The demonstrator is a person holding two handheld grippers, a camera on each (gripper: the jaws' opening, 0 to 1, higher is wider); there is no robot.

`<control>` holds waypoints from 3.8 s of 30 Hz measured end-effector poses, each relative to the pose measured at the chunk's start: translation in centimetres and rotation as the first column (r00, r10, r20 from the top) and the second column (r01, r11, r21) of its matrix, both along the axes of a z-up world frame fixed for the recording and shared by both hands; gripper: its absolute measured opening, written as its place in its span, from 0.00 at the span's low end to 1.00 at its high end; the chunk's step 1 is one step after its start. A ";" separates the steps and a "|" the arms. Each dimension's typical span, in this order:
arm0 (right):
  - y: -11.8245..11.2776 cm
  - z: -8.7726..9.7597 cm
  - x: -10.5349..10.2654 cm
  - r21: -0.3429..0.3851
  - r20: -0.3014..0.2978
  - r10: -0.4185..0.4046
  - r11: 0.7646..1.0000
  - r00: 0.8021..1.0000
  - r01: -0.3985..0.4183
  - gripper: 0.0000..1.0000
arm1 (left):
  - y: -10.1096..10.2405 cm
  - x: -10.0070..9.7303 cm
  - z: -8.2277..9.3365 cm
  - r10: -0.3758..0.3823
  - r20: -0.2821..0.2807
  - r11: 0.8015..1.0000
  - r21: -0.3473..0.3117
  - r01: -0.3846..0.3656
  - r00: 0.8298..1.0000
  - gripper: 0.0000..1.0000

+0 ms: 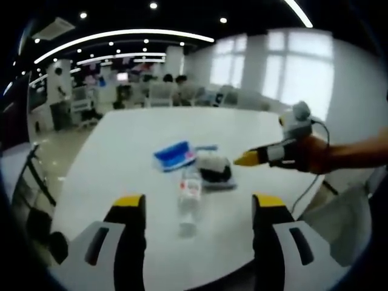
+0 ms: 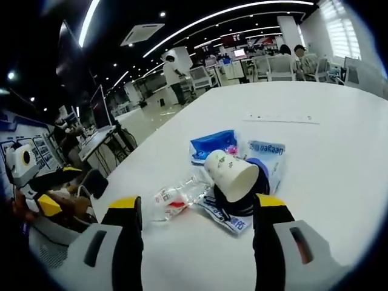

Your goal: Arrange the tabletop items into an orderly group along one side of the table until the central work area is clear of visible clutter.

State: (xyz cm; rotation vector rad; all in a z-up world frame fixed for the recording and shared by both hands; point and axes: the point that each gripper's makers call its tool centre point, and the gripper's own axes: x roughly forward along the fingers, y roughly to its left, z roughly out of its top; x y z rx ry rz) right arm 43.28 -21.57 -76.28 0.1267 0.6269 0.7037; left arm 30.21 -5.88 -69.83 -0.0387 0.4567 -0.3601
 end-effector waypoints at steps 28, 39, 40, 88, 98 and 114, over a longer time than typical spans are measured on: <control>3.1 -5.3 5.6 0.109 -0.170 -0.085 0.989 0.982 0.104 0.51 | 0.8 0.0 -0.4 0.032 -0.020 0.999 -0.019 -0.033 0.999 0.62; 2.7 -4.1 6.5 0.179 -0.165 -0.133 0.970 0.977 0.162 0.01 | 0.9 -0.1 -0.1 0.046 -0.017 0.997 -0.054 -0.047 0.999 0.55; 2.9 -3.8 6.4 0.193 -0.161 -0.124 0.969 0.979 0.154 0.01 | 1.0 0.0 -0.1 0.048 -0.017 0.997 -0.055 -0.049 0.999 0.55; 22.2 5.4 4.5 0.055 0.063 0.368 0.927 0.928 -0.371 0.01 | 1.0 0.2 0.4 0.042 0.019 0.998 -0.044 -0.042 0.999 0.62; 26.7 3.5 3.8 -0.020 0.026 0.490 0.872 0.872 -0.489 0.01 | 1.0 0.3 0.4 0.047 0.022 0.998 -0.054 -0.046 0.999 0.61; 31.0 -2.5 1.7 -0.188 -0.063 0.646 0.741 0.761 -0.645 0.01 | 1.1 0.4 0.5 0.049 0.022 0.997 -0.067 -0.047 0.999 0.61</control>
